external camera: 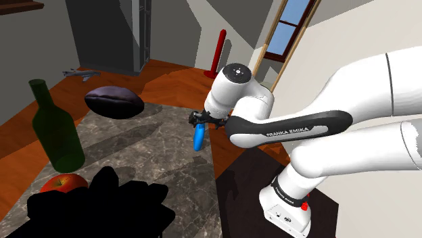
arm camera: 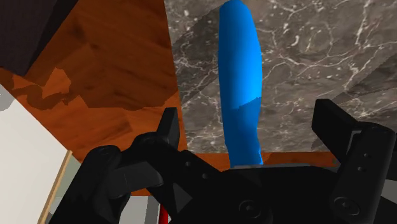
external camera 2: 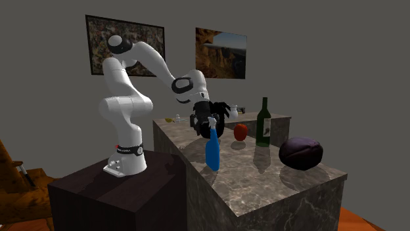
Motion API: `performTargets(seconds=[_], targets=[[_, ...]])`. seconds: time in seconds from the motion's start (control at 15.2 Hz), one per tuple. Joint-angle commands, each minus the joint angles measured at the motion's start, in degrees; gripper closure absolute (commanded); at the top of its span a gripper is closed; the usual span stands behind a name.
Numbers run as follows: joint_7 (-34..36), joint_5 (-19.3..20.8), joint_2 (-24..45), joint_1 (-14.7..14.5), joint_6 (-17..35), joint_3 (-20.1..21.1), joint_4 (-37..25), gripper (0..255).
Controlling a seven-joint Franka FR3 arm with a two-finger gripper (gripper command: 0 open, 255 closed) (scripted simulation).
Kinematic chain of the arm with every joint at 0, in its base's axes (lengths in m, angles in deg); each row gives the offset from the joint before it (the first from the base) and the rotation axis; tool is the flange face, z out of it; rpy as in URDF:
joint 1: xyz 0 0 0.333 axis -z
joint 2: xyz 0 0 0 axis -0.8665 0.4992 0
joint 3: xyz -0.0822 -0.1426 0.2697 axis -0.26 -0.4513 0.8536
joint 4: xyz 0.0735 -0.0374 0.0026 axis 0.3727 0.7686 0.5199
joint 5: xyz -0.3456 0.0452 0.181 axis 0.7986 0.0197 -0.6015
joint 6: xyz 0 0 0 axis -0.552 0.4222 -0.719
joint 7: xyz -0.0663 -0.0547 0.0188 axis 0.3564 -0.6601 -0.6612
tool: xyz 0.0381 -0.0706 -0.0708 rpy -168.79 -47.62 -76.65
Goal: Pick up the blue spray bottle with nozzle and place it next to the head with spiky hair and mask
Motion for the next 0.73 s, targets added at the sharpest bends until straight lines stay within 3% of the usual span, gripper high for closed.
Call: performTargets(seconds=[0.0,0.46,0.66], targets=[[4.6,1.7,2.4,4.2,3.7,4.7,0.0,0],[7.6,6.0,7.5,12.9,10.7,11.1,0.5,0],[7.6,6.0,7.5,12.9,10.7,11.1,0.5,0]])
